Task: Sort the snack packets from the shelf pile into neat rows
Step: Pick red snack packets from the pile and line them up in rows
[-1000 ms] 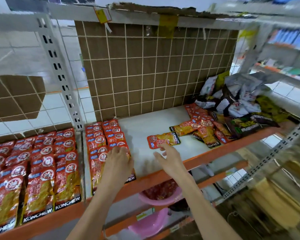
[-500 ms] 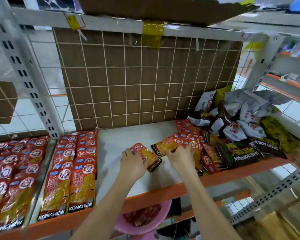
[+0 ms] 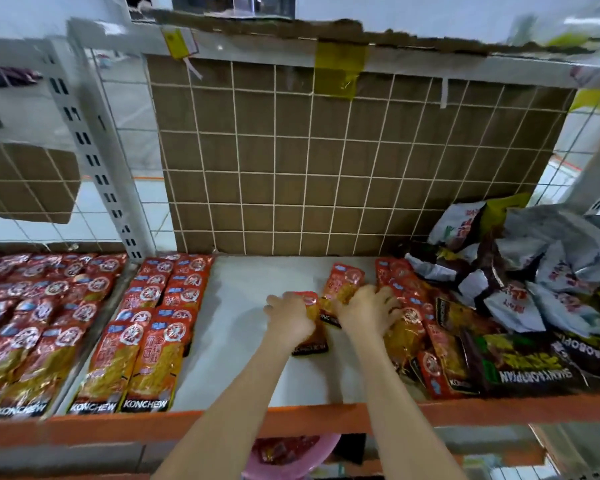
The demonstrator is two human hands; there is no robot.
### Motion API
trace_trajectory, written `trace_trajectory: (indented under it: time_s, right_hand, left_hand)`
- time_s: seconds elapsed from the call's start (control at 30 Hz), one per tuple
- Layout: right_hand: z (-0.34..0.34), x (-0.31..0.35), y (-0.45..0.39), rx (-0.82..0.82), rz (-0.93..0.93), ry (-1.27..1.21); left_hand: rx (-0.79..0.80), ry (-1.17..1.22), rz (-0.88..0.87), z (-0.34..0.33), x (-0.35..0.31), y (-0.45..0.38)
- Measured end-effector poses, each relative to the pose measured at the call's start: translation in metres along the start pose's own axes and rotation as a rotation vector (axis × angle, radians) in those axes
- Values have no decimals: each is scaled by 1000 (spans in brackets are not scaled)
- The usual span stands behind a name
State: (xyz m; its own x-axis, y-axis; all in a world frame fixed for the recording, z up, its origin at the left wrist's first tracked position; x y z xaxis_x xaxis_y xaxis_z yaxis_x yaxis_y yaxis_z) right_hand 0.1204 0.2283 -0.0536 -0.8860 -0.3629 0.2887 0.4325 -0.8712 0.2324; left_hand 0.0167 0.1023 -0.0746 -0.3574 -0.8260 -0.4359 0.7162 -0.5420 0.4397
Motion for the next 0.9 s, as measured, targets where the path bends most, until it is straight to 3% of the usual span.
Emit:
trace_trajectory:
  time_s: [0.1, 0.23, 0.37, 0.47, 0.6, 0.73, 0.83, 0.9]
  right_hand:
    - [1, 9, -1, -10, 121, -230]
    - [-9, 19, 4, 100, 281, -665]
    - [-10, 24, 0, 121, 296, -783]
    - [-17, 44, -3, 206, 282, -862]
    - [-53, 94, -5, 413, 273, -884]
    - [-62, 133, -7, 352, 343, -713]
    - [-55, 153, -3, 273, 511, -530]
    - [-60, 162, 0, 226, 607, -274]
  left_hand:
    - [7, 58, -2, 0, 0, -4]
    - [-20, 223, -129, -2, 5, -6]
    - [-96, 400, -221, 21, 29, -6]
    - [-174, 428, -196, 53, 62, -20]
    - [-208, 382, -61, 89, 98, -41]
    - [-167, 363, -2, 95, 102, -52]
    - [-255, 53, -58, 101, 93, -53]
    - [-278, -181, -114, 102, 90, -52]
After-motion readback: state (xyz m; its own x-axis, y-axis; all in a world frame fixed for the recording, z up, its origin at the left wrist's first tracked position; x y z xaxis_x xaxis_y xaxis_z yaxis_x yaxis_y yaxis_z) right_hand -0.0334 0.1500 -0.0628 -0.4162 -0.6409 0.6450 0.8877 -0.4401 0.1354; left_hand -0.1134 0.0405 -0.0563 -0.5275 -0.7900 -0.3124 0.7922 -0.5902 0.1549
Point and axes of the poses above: each hand's wrist, its own y-axis away from the middle knuckle, its own z-axis out of the back of the hand, x = y × z, the point moved 8 cm from there along -y, towards the middle knuckle, and after that the axes turned 11 degrees about x, right-handed, at the moved point
